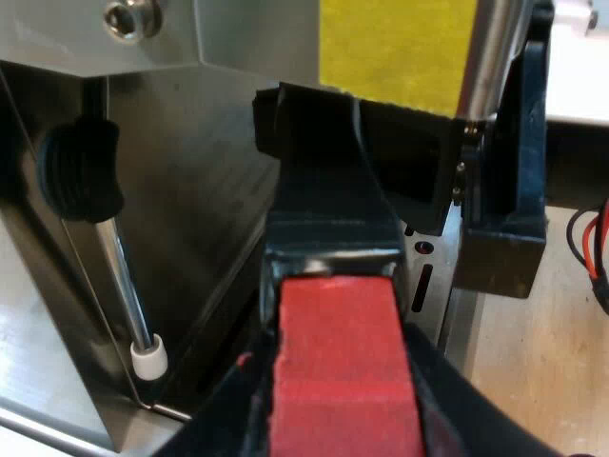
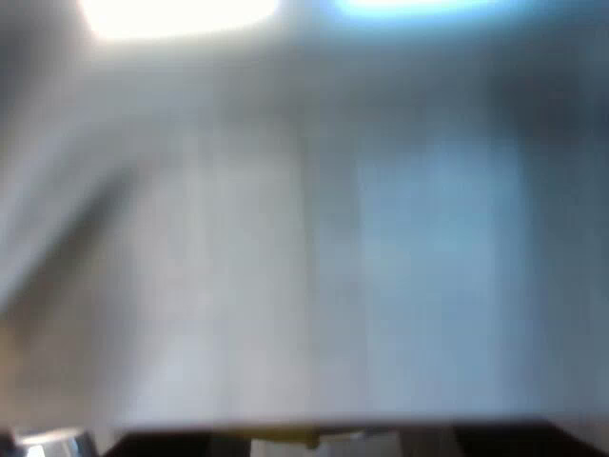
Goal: Put the handle in the coffee machine
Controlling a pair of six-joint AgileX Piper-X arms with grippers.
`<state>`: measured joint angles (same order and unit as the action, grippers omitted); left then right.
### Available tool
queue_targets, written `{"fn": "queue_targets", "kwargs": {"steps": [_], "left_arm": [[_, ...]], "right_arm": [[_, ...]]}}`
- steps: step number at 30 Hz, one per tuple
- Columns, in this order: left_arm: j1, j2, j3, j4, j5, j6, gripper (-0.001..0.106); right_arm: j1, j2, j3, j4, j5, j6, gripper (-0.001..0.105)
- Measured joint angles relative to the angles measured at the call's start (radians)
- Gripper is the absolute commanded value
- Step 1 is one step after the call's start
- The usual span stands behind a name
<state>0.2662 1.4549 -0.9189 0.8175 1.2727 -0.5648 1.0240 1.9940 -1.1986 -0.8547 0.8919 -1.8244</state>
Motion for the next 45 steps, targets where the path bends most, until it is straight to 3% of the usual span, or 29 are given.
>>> {"fn": "queue_targets", "kwargs": {"steps": [10, 28, 30, 32, 33, 34, 37, 45], "left_arm": [[0.000, 0.000, 0.000, 0.000, 0.000, 0.000, 0.000], [0.000, 0.000, 0.000, 0.000, 0.000, 0.000, 0.000], [0.000, 0.000, 0.000, 0.000, 0.000, 0.000, 0.004], [0.000, 0.000, 0.000, 0.000, 0.000, 0.000, 0.016], [0.000, 0.000, 0.000, 0.000, 0.000, 0.000, 0.024], [0.000, 0.000, 0.000, 0.000, 0.000, 0.000, 0.042], [0.000, 0.000, 0.000, 0.000, 0.017, -0.005, 0.057], [0.000, 0.000, 0.000, 0.006, 0.054, -0.026, 0.057]], "right_arm": [[0.000, 0.012, 0.005, -0.079, 0.010, -0.126, 0.038], [-0.001, 0.025, 0.005, -0.129, 0.011, -0.135, 0.038], [-0.001, 0.025, 0.005, -0.134, 0.011, -0.135, 0.038], [-0.001, 0.028, 0.005, -0.139, 0.011, -0.135, 0.038], [-0.001, 0.032, 0.005, -0.145, 0.011, -0.135, 0.038], [-0.001, 0.034, 0.005, -0.152, 0.011, -0.137, 0.038], [-0.001, 0.033, 0.005, -0.152, 0.011, -0.136, 0.038], [-0.001, 0.033, 0.007, -0.152, 0.011, -0.134, 0.038]]}}
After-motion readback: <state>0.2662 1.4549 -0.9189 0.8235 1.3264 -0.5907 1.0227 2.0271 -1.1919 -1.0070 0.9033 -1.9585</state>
